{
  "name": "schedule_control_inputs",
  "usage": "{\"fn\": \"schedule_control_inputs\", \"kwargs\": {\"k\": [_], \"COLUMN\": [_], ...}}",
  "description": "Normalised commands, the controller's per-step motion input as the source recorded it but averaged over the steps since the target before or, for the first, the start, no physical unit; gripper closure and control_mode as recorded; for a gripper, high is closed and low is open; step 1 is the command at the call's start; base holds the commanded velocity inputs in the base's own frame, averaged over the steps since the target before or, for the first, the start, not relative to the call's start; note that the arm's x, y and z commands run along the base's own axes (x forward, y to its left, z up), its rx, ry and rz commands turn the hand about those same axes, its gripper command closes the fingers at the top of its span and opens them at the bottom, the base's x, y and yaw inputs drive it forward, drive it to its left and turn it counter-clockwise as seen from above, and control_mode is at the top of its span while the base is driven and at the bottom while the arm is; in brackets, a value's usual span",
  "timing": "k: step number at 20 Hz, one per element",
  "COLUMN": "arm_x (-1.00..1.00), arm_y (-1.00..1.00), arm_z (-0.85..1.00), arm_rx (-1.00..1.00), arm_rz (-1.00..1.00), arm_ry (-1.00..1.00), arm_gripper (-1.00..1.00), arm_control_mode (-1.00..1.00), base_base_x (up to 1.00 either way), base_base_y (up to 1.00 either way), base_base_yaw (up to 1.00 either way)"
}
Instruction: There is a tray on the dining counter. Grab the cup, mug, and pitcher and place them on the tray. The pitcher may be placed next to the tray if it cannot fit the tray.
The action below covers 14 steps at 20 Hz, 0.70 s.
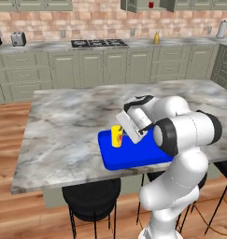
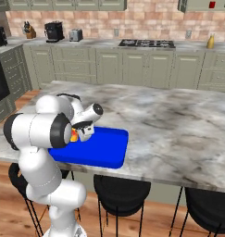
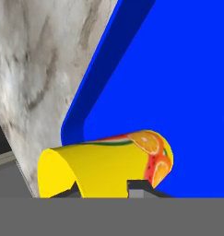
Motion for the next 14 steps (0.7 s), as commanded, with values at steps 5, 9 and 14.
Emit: {"fn": "schedule_control_inputs", "kwargs": {"k": [5,9,14], "arm_x": [0.00,0.00,0.00], "arm_y": [0.00,0.00,0.00], "arm_z": [0.00,0.00,0.00], "arm_rx": [0.00,0.00,0.00], "arm_rz": [0.00,0.00,0.00], "arm_ry": [0.00,0.00,0.00], "arm_gripper": [1.00,-1.00,-1.00], "arm_control_mode": [-1.00,-1.00,-1.00], "base_base_x": [0.00,0.00,0.00], "base_base_y": [0.00,0.00,0.00], "base_base_yaw": [0.00,0.00,0.00]}}
